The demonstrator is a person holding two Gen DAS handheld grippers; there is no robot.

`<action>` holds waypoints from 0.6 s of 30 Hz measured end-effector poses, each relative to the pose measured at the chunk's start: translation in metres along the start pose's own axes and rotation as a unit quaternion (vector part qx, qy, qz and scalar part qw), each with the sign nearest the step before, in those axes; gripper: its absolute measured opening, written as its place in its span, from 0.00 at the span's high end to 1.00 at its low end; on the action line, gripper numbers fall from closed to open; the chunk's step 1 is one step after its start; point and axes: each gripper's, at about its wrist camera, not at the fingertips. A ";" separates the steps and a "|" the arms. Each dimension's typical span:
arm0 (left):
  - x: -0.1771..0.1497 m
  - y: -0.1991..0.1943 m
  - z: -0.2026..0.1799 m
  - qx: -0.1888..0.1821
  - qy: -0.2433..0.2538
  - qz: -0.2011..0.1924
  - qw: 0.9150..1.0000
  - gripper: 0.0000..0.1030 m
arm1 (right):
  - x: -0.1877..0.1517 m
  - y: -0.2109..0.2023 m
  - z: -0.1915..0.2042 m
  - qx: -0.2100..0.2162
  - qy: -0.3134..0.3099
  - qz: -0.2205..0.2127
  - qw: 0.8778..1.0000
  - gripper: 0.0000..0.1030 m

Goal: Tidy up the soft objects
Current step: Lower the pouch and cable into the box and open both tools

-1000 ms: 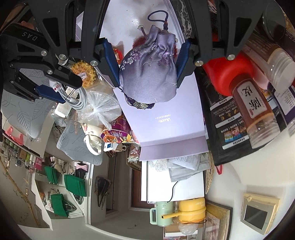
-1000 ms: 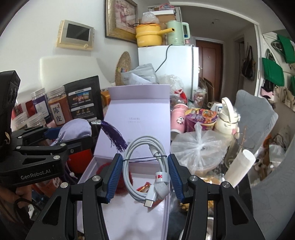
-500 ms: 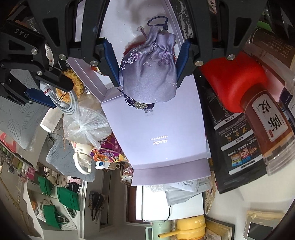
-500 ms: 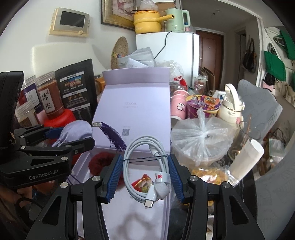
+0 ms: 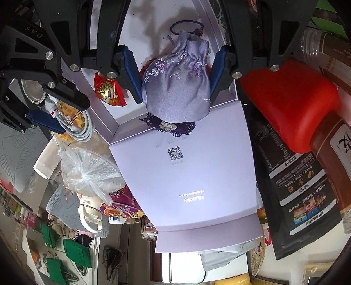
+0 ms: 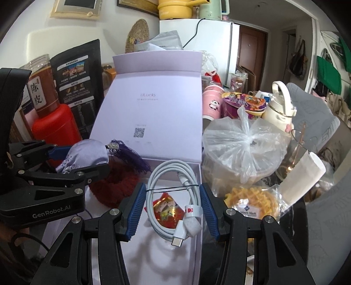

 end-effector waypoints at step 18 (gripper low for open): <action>-0.008 0.031 0.008 -0.010 -0.021 0.060 0.998 0.45 | -0.010 0.026 0.004 0.008 0.004 0.037 0.999 0.51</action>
Point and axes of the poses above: each gripper's, at about its wrist camera, not at the fingertips, and y roughly the way its jaws point, z to its left, x to its top, and after that the axes turned 5 degrees about -z, right-handed
